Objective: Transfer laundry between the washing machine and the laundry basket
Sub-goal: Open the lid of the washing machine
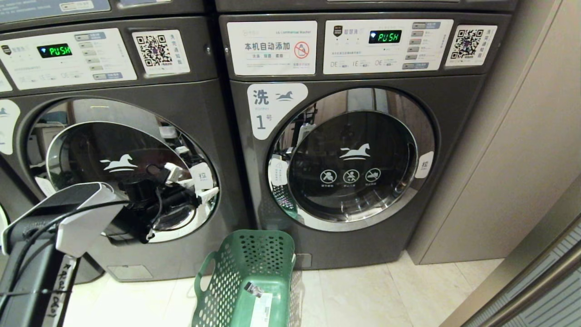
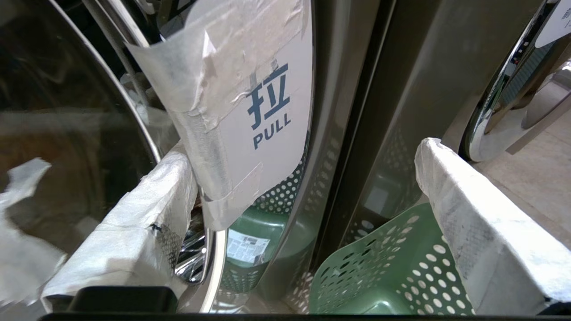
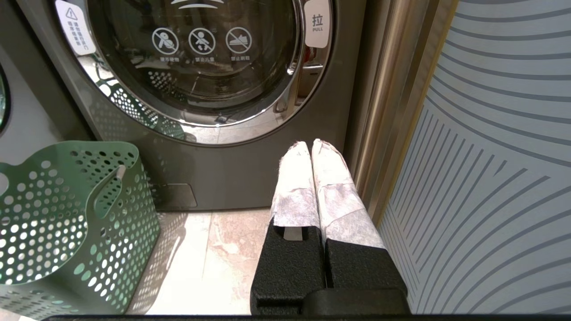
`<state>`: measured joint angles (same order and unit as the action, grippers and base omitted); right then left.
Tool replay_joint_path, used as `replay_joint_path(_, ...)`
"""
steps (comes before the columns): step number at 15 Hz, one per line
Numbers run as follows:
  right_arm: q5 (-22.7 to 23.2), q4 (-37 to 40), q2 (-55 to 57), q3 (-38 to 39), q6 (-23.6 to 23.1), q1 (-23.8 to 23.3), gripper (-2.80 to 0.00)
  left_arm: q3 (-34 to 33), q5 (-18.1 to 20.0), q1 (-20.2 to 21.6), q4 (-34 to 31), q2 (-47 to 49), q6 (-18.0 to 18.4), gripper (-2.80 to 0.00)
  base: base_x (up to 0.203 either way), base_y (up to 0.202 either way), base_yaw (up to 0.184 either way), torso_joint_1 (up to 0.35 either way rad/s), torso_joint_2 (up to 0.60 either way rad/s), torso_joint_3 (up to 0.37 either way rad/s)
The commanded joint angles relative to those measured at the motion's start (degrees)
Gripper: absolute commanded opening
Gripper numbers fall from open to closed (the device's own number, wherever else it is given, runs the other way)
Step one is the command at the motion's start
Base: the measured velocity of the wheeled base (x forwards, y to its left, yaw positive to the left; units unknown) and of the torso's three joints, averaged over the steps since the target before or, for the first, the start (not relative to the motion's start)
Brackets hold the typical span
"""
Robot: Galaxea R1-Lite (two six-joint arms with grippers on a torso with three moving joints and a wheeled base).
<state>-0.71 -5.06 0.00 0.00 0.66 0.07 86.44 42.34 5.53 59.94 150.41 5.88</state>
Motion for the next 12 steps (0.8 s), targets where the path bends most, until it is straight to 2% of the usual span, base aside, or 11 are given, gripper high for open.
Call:
replay_joint_path(1, 0.0, -0.04, 0.0, 1.85, 0.04, 0.01, -2.8, 2.6, 0.2, 0.09, 0.21, 1.98, -0.29, 0.0, 0.0, 0.0, 0.0, 0.0, 0.0, 0.0)
replay_joint_path(6, 0.0, -0.04, 0.0, 1.85, 0.04, 0.01, -2.8, 14.82, 2.51, 0.46, -8.05, 5.26, -0.54, 0.0, 0.0, 0.0, 0.0, 0.0, 0.0, 0.0)
replay_joint_path(11, 0.0, -0.04, 0.0, 1.85, 0.04, 0.01, -2.8, 15.52, 9.46, 1.05, -9.23, 6.47, -0.96, 0.0, 0.0, 0.0, 0.0, 0.0, 0.0, 0.0)
replay_joint_path(12, 0.0, -0.04, 0.0, 1.85, 0.04, 0.01, -2.8, 15.51, 9.66, 1.08, -9.15, 6.81, -0.92, 0.0, 0.0, 0.0, 0.0, 0.0, 0.0, 0.0)
